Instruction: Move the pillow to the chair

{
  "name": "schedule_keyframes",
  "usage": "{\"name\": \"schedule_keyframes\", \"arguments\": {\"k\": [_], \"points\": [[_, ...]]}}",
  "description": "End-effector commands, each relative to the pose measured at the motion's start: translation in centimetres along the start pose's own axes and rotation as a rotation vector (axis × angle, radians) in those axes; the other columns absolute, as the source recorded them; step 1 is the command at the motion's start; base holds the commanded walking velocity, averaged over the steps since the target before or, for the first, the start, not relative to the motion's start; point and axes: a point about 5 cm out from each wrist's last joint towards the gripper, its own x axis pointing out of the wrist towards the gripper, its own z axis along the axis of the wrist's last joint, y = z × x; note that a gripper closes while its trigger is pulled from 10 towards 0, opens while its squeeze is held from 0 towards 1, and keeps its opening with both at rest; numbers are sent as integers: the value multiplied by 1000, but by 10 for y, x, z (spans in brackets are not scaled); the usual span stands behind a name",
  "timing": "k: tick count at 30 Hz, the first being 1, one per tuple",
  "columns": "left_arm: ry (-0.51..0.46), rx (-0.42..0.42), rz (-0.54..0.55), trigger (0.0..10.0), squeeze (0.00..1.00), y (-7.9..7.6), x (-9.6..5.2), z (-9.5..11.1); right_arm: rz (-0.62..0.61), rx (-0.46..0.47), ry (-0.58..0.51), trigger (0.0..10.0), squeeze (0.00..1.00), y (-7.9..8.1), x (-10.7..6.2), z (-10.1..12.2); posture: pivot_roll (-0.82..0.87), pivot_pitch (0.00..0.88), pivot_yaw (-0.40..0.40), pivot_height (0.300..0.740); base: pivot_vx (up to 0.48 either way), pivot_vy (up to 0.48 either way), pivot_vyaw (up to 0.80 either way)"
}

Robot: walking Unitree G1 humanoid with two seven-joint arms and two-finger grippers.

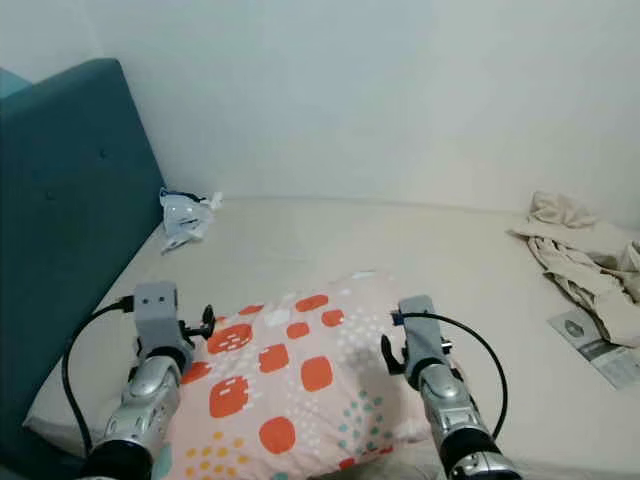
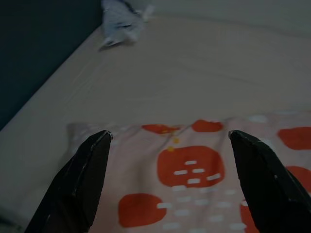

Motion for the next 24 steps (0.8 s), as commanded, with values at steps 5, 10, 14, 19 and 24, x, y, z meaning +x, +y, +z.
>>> {"name": "schedule_keyframes", "arguments": {"k": [5, 10, 14, 19, 24], "points": [[36, 40, 48, 10000, 0, 12, -3, -10, 14, 10, -12, 10000, 0, 6, 1, 2, 23, 17, -4, 740, 0, 0, 0], [33, 50, 49, 10000, 0, 14, -2, -9, 32, 0, -11, 10000, 0, 10, 1, 2, 26, 19, -10, 740, 0, 0, 0], [41, 93, 58, 10000, 0, 19, 0, -8, 55, -22, -11, 10000, 0, 12, 1, 2, 26, 20, -10, 740, 0, 0, 0], [123, 208, 61, 10000, 0, 34, 13, -5, 126, -48, -38, 10000, 0, 11, 7, 18, 31, 32, -15, 740, 0, 0, 0], [111, 180, 133, 10000, 384, 55, 29, 19, 89, -63, -67, 10000, 0, -3, 12, 38, 29, 35, -24, 740, 0, 0, 0]]}}
